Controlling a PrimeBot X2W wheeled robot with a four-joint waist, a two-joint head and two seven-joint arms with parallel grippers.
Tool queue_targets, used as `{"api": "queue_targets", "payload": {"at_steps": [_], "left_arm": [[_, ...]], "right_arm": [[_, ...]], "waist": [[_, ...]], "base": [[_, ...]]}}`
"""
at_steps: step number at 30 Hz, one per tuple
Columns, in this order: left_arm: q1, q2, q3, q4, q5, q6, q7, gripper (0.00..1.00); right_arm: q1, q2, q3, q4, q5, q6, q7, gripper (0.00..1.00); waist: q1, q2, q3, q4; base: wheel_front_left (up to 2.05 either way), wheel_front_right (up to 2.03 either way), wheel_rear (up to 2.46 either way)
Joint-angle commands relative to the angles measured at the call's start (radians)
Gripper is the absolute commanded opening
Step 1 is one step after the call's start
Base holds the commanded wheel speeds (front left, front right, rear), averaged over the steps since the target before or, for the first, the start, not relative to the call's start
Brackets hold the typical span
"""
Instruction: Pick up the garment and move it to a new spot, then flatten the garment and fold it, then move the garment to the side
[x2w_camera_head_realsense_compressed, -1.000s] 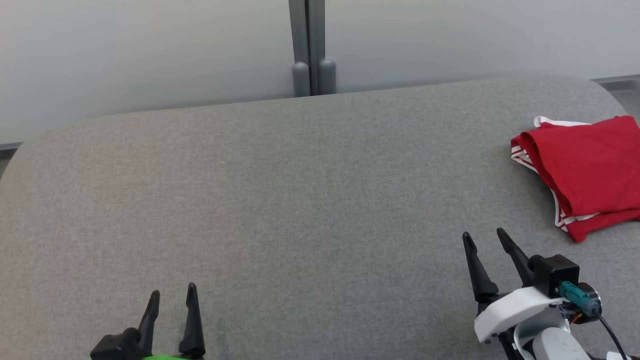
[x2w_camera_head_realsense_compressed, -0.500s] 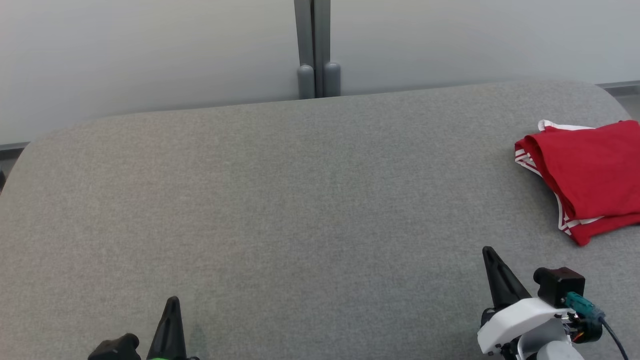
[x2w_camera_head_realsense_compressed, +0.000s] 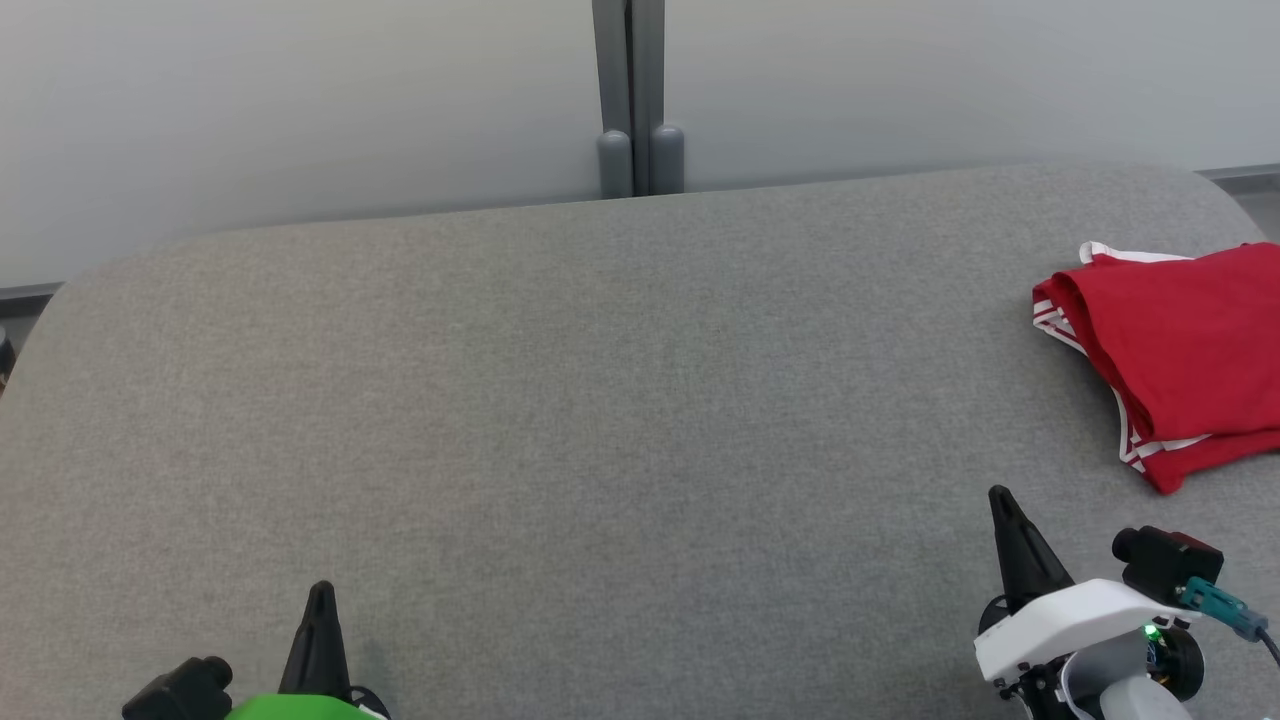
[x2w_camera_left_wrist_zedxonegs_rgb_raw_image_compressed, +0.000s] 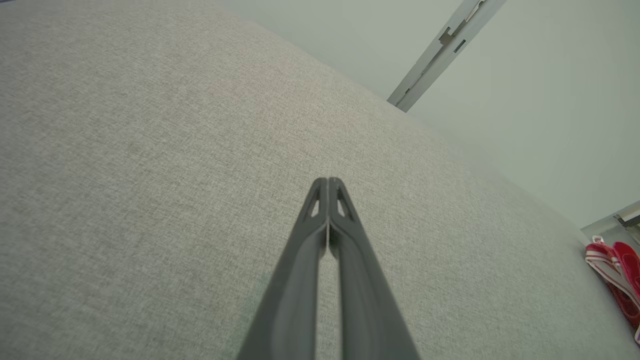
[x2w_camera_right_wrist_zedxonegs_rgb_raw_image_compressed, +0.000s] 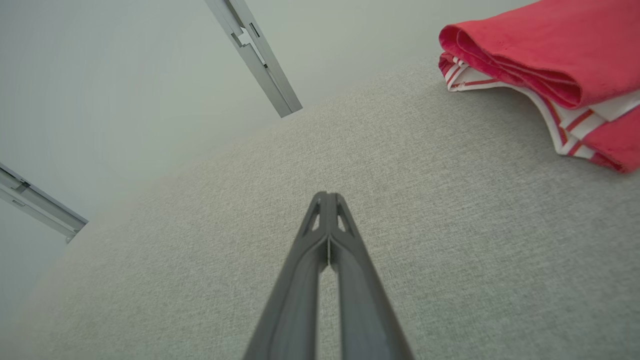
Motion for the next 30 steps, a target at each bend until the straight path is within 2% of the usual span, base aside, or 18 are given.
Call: {"api": "queue_targets", "payload": {"at_steps": [1,30], "left_arm": [[-0.032,0.003,0.011,-0.019,-0.041,-0.003,0.009,0.00],[-0.092,0.004,0.061,-0.041,-0.393,-0.004,0.114,0.00]], "right_arm": [[-0.019,-0.004,-0.008,-0.022,0.043,0.000,0.010,0.00],[-0.026,-0.007,-0.048,-0.056,0.441,-0.001,0.114,0.00]], "waist": [[0.0000,0.0000,0.000,0.000],[0.0000,0.0000,-0.002,0.008]], "base": [[0.00,0.00,0.00],[0.00,0.00,0.00]]}}
